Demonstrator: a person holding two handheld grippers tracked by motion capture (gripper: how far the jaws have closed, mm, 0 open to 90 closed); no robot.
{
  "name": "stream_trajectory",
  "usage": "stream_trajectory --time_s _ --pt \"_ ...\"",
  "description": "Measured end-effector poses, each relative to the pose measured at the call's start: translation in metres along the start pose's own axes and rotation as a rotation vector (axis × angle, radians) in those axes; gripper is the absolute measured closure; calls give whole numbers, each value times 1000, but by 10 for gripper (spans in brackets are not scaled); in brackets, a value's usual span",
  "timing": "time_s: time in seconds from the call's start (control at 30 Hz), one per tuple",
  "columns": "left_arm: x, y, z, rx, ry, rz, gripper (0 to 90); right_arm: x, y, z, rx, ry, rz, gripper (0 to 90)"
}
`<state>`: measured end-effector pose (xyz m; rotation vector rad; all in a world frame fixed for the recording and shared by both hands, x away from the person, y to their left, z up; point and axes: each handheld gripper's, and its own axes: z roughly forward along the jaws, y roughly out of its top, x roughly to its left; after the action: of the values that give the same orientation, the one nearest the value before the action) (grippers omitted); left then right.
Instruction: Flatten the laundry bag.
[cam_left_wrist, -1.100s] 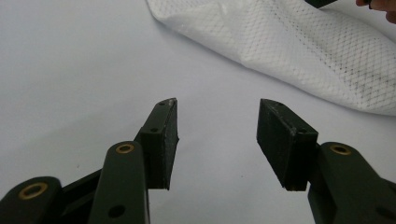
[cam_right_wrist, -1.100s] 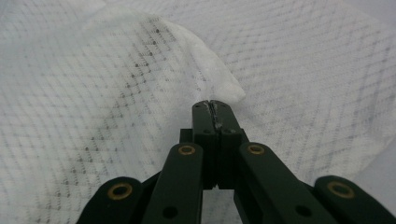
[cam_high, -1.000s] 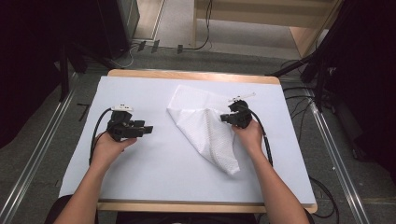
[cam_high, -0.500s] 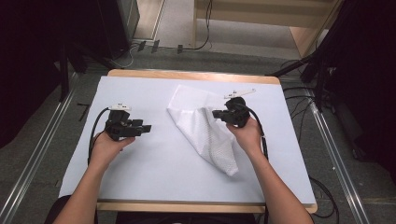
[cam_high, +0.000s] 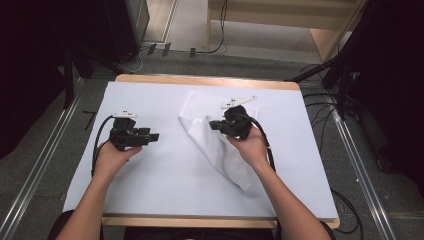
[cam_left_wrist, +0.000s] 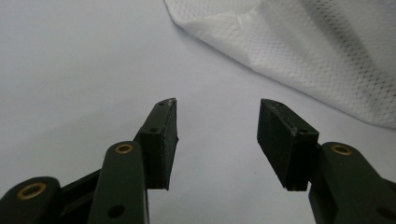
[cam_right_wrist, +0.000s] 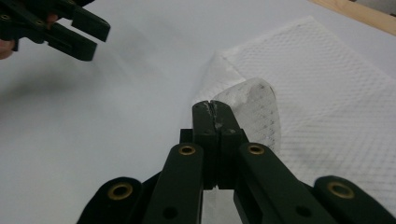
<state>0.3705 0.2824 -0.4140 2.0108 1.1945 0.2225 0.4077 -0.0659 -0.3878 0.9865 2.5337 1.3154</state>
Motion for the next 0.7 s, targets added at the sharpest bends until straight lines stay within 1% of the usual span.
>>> stream_trajectory --time_s 0.13,0.23,0.4,0.43,0.47,0.57,0.67,0.7 --pt "0 -1 -1 -10 5 -2 486 12 7 1 -5 29 -20 900" --pt "1 -3 -4 -11 9 -7 486 22 12 3 -4 55 -45 900" --pt "2 -5 -7 -20 17 -15 487 37 18 6 3 89 -73 900" --pt "2 -6 -8 -17 18 -18 486 39 19 7 0 98 -85 900" --pt "3 -7 -9 -17 25 -14 486 42 19 8 -2 107 -88 900" --pt "4 -8 -11 -24 27 -24 486 52 23 9 1 139 -105 900" --pt "5 -11 -13 -24 32 -31 486 60 26 8 -1 154 -130 900" --pt "5 -11 -14 -25 34 -33 486 62 27 7 -5 161 -132 877"
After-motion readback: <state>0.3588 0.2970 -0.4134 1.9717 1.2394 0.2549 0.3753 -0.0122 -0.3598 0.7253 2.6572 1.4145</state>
